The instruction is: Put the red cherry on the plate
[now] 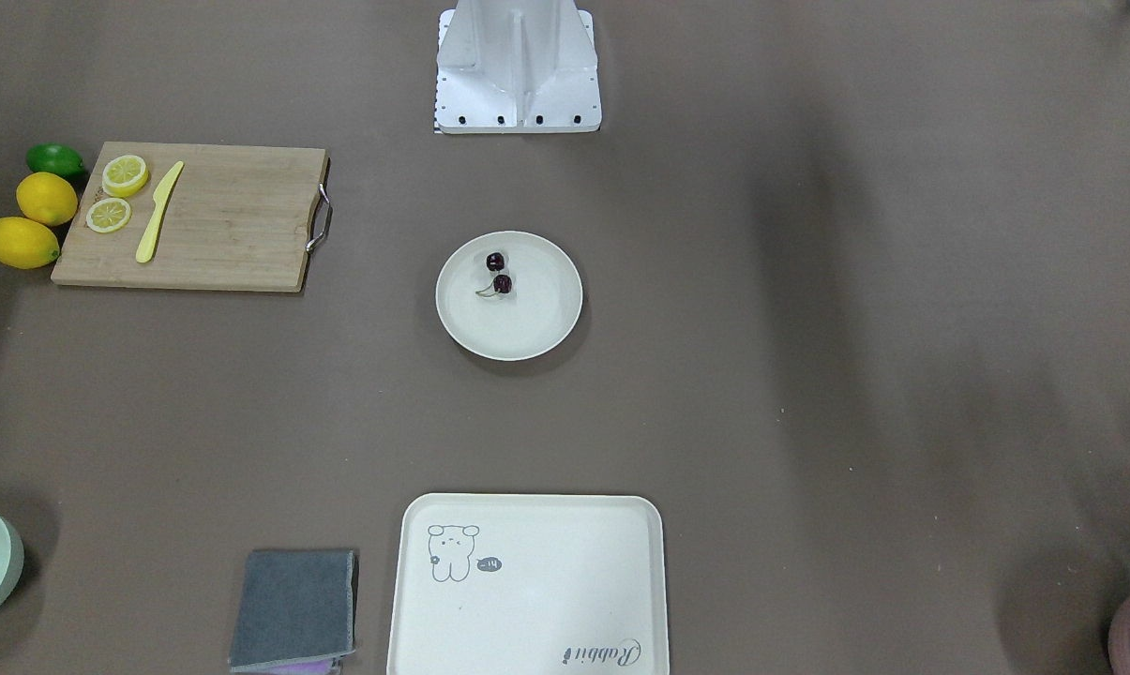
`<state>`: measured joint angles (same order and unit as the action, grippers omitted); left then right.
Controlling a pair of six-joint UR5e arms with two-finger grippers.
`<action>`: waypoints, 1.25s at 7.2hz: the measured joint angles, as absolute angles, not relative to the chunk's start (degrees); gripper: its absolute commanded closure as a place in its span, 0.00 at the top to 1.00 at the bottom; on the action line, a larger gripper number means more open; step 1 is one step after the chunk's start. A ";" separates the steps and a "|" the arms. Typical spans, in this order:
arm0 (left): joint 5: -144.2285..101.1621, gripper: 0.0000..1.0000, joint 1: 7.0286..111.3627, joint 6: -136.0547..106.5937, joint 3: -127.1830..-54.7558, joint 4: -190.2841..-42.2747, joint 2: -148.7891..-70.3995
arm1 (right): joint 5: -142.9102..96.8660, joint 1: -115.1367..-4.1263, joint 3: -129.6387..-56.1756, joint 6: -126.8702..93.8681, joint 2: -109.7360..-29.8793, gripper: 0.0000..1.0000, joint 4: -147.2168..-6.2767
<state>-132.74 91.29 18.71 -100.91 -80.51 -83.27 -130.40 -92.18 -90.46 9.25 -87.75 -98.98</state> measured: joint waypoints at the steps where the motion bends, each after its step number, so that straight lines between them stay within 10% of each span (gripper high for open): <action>1: -132.68 0.98 91.31 18.72 -100.98 -80.56 -83.13 | -130.37 -93.17 -90.42 10.67 -88.71 1.00 -97.80; 9: -132.36 0.98 91.27 18.64 -101.47 -80.91 -83.10 | -126.42 -94.13 -90.98 12.22 -89.48 1.00 -94.75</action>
